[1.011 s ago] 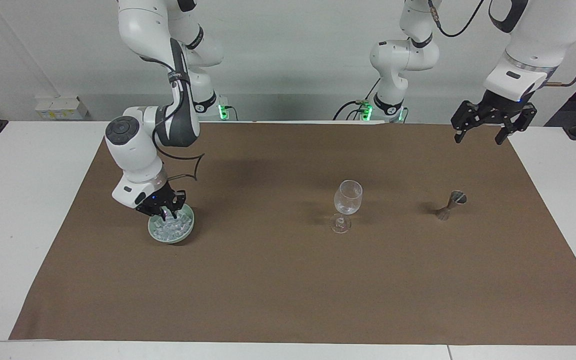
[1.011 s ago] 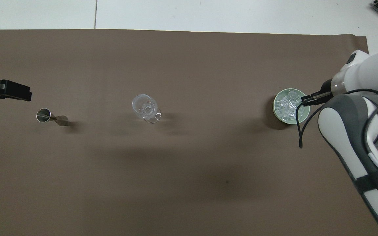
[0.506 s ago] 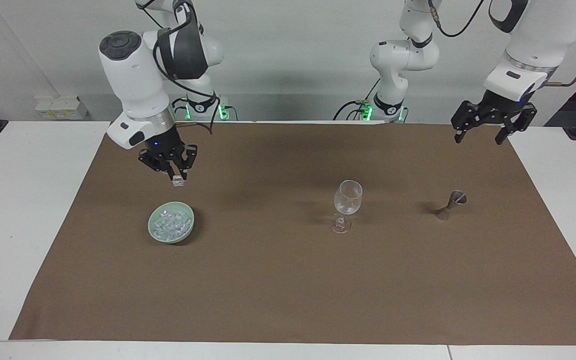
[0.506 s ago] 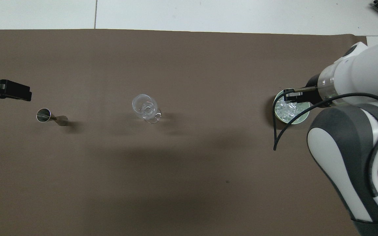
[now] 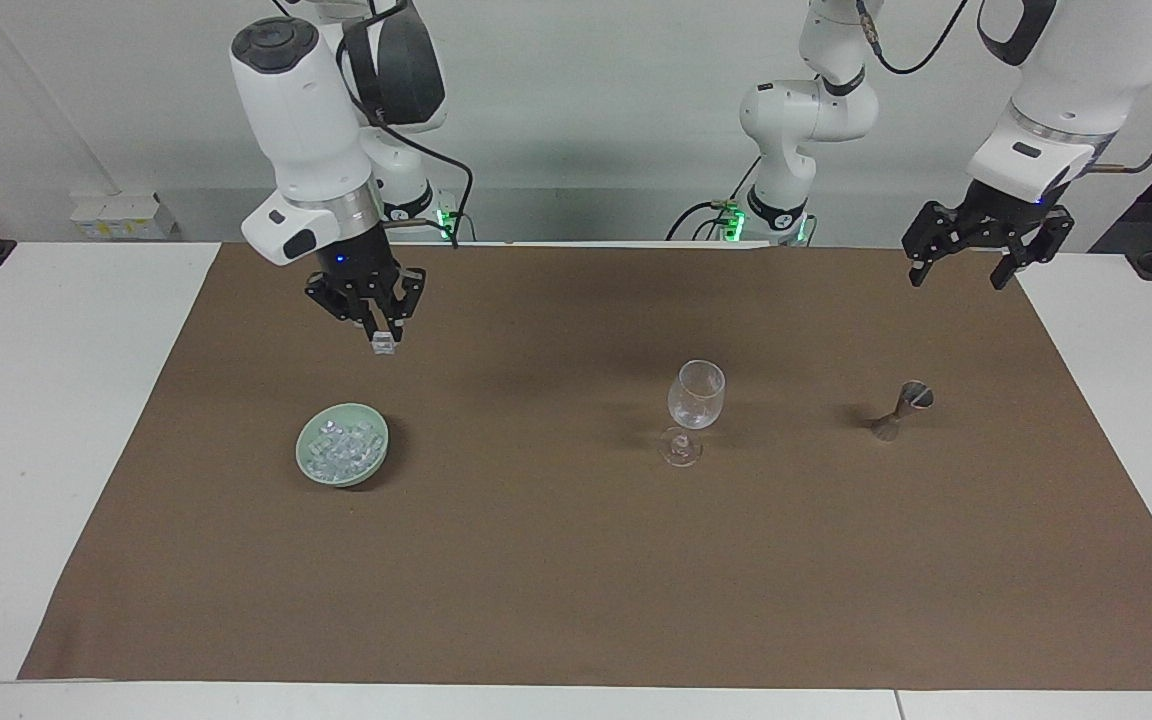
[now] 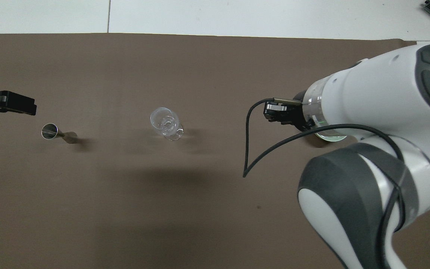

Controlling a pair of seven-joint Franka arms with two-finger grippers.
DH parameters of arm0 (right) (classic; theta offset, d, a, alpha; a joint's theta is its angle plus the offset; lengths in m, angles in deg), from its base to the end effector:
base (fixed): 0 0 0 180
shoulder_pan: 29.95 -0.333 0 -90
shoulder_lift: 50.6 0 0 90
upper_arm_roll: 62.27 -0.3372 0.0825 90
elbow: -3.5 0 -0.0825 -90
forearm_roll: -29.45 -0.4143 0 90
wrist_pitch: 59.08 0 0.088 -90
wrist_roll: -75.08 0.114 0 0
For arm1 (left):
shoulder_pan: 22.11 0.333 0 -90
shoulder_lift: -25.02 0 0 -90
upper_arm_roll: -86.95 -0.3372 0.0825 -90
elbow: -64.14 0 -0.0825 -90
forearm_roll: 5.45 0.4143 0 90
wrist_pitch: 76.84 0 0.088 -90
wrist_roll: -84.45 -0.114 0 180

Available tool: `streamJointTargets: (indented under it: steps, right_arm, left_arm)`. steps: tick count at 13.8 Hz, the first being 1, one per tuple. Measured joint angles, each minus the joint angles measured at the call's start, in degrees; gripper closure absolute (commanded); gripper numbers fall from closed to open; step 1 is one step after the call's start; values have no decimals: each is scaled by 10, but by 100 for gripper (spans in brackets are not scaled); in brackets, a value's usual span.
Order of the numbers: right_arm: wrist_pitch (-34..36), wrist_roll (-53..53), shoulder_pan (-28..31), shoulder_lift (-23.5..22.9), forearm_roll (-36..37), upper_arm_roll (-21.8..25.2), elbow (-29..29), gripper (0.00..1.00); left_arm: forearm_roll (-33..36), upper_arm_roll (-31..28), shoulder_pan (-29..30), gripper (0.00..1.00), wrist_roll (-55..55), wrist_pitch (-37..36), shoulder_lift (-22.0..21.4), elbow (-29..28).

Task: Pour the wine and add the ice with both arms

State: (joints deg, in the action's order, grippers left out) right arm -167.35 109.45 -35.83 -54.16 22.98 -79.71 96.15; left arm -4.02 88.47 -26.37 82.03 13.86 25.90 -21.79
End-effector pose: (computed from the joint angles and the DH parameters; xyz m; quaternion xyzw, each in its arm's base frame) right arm 0.5801 0.2539 0.6110 -0.9863 0.1086 -0.0620 0.1076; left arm 0.5896 -0.0567 0.6666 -0.9968 0.0712 -0.0343 0.0113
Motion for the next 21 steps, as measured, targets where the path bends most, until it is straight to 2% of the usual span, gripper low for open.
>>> streamJointTargets:
  steps: [2,4,8,13,21]
  right_arm:
    - [-35,71,-4,-15,-2,-40,-2,100]
    - [-87,152,-8,-55,-2,-87,-17,100]
    - [-150,203,-13,-129,10,-127,-66,100]
    - [-208,277,-22,-187,105,-186,-75,100]
    - [-244,295,-39,-236,152,-196,-80,100]
  left_arm:
    - [0,0,0,0,0,0,0,0]
    - [0,-1,1,0,0,0,0,0]
    - [0,-1,1,0,0,0,0,0]
    - [0,-1,1,0,0,0,0,0]
    - [0,-1,1,0,0,0,0,0]
